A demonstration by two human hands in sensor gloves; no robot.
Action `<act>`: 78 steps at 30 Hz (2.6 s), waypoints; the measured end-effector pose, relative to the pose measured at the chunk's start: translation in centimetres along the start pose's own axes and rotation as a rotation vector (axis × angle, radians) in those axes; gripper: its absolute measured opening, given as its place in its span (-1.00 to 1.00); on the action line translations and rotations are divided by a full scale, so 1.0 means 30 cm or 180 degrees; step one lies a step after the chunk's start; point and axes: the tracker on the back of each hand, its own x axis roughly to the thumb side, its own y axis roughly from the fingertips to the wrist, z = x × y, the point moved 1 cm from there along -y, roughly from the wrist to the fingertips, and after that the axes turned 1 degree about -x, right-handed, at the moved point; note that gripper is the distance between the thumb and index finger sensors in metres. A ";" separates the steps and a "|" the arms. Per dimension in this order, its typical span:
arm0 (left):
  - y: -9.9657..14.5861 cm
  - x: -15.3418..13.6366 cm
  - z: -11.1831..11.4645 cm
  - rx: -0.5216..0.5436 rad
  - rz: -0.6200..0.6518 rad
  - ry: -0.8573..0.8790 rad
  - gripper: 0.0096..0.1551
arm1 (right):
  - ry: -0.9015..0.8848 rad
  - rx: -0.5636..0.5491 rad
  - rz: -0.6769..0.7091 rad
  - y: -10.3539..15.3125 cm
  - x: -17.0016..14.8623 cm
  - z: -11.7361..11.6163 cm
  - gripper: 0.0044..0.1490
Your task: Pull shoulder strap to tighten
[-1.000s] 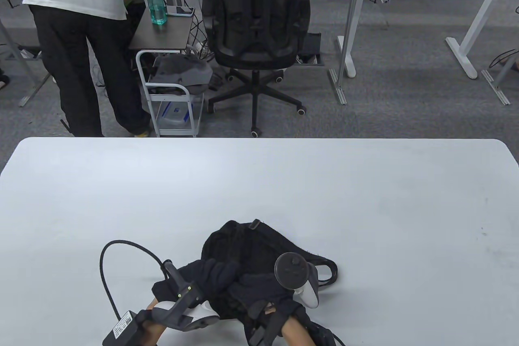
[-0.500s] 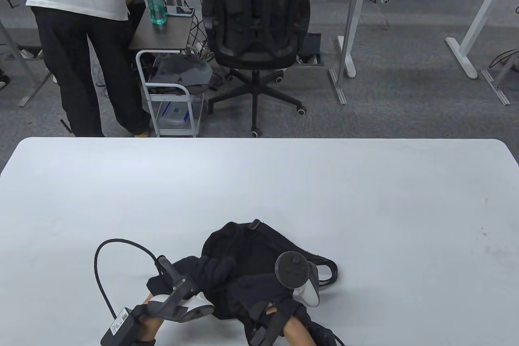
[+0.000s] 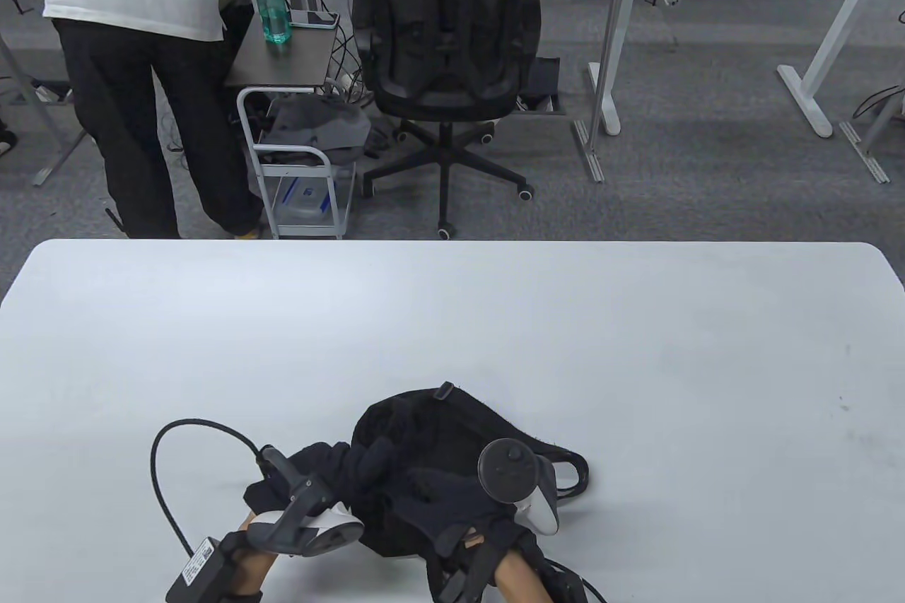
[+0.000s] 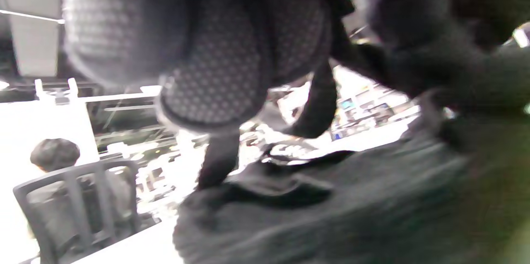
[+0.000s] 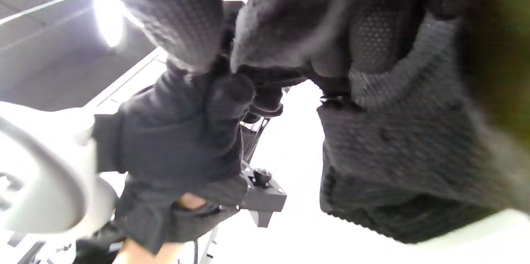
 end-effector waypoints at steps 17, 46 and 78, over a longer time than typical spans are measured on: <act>0.001 -0.021 0.016 -0.0022 -0.0020 0.0001 -0.24 | 0.0017 0.0073 0.0125 -0.006 0.020 -0.013 -0.49; 0.011 -0.030 0.024 -0.0088 0.0003 -0.0071 -0.24 | 0.0008 0.0248 0.0082 -0.013 0.007 -0.014 -0.49; 0.015 -0.044 -0.003 0.0000 0.0017 -0.0216 -0.24 | 0.0039 0.0208 0.0148 -0.014 0.014 -0.020 -0.48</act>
